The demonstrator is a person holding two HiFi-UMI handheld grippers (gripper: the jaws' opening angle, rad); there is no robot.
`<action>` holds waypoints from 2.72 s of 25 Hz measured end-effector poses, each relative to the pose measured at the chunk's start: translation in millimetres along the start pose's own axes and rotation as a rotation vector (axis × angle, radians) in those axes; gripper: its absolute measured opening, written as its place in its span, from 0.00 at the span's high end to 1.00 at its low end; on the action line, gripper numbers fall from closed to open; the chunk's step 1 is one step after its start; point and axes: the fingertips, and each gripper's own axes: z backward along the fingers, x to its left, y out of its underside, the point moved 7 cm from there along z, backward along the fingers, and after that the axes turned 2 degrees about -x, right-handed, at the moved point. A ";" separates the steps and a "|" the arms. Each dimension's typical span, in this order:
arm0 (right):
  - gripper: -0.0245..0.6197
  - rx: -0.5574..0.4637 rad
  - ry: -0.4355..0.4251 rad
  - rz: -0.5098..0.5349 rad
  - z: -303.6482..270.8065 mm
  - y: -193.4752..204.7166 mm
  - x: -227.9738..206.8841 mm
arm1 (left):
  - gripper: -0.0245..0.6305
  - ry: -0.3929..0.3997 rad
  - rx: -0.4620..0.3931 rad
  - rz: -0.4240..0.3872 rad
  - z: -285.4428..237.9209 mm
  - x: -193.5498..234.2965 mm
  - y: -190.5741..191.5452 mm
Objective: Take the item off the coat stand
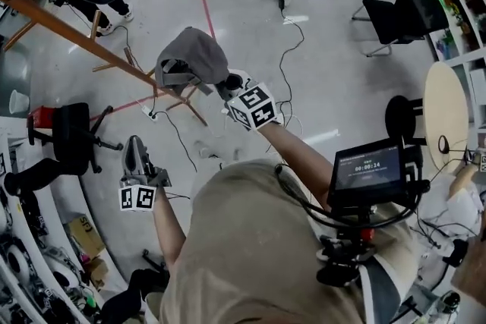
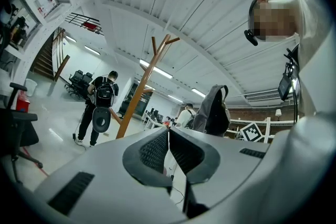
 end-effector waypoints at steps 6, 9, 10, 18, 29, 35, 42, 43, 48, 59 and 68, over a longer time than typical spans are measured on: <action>0.92 0.026 -0.007 -0.011 36.8 23.1 6.6 | 0.93 0.005 0.014 0.017 23.0 -28.0 18.6; 0.92 0.030 -0.008 -0.012 44.2 29.4 11.4 | 0.93 0.009 0.013 0.024 31.0 -30.1 22.3; 0.92 0.031 -0.008 -0.014 46.1 31.2 12.0 | 0.93 0.011 0.014 0.024 32.4 -31.4 23.1; 0.92 0.025 -0.026 -0.005 74.4 38.9 2.9 | 0.93 0.007 0.012 0.009 40.1 -66.6 31.7; 0.92 0.038 -0.005 0.025 43.6 83.1 5.0 | 0.93 0.004 0.061 0.013 30.3 -20.0 72.4; 0.92 -0.002 -0.017 0.058 0.7 103.9 1.3 | 0.93 -0.091 0.029 -0.061 11.7 36.1 90.6; 0.92 -0.053 0.062 0.037 -46.8 125.4 -24.6 | 0.93 -0.434 0.192 -0.154 2.7 133.0 143.3; 0.92 -0.042 0.078 0.035 -51.5 132.8 -25.2 | 0.93 -0.491 0.223 -0.160 11.3 148.4 149.7; 0.92 0.045 0.153 0.010 -55.8 180.2 -9.9 | 0.93 -0.647 0.421 -0.214 79.1 213.1 176.8; 0.92 0.019 0.081 0.014 -33.1 144.7 33.4 | 0.93 -0.409 0.096 0.006 43.7 157.0 107.7; 0.92 -0.039 -0.018 0.013 3.6 78.9 81.4 | 0.93 0.007 0.052 -0.065 36.5 37.4 34.1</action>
